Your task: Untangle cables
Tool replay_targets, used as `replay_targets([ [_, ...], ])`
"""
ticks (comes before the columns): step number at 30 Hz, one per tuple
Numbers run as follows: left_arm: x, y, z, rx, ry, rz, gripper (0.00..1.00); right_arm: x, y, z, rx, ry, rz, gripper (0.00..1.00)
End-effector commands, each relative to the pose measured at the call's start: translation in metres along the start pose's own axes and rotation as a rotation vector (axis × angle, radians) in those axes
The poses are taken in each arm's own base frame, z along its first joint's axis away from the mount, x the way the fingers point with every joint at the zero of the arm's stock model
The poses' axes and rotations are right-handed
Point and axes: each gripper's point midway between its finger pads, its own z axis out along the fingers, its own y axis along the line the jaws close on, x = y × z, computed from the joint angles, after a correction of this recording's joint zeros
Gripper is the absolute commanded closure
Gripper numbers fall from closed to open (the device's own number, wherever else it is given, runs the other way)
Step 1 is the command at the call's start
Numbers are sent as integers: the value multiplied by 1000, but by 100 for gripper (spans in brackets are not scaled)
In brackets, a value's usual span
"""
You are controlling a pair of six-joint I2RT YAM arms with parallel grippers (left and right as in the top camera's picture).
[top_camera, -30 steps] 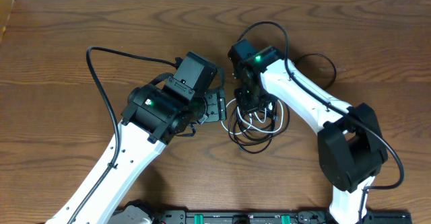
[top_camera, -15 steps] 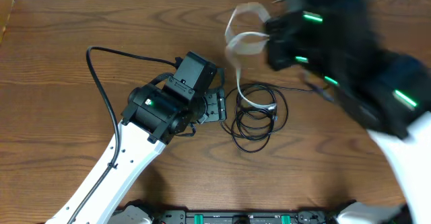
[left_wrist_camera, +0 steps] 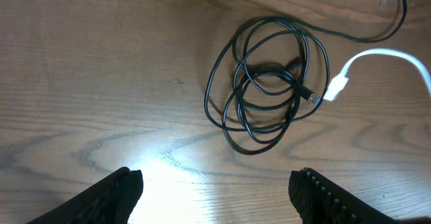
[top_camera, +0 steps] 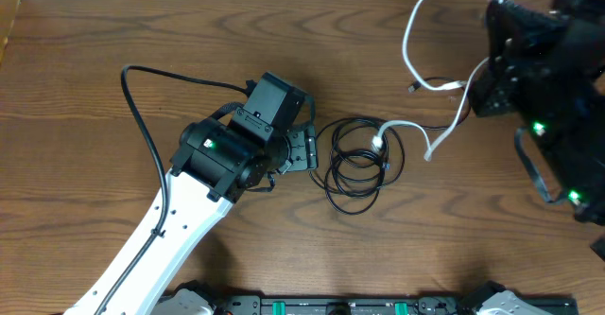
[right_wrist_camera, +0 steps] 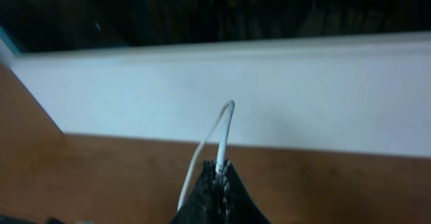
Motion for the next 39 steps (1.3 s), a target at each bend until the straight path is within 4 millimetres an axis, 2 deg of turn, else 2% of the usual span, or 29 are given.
replay_targets([
  [1,-1,3,2,-17,-1,1,25,23,1,25,40,90,26,99],
  [6,-1,3,2,-18,-1,1,25,58,31,55,-77,239,33,99],
  [10,-2,4,2,-21,-4,-9,25,77,54,70,-175,320,35,99],
  [15,-11,18,2,-40,-17,-116,25,94,80,78,-298,398,46,99],
  [20,-21,40,1,-32,-3,-273,25,108,107,75,-448,477,67,99],
  [25,-28,58,-2,-8,17,-373,25,108,131,57,-633,496,28,99],
  [29,-33,72,-4,12,30,-448,25,112,156,28,-894,492,-103,99],
  [32,-33,67,-8,101,70,-496,25,116,168,5,-1061,483,-184,99],
  [39,-32,37,-19,325,163,-525,26,123,182,-39,-1359,403,-341,99],
])
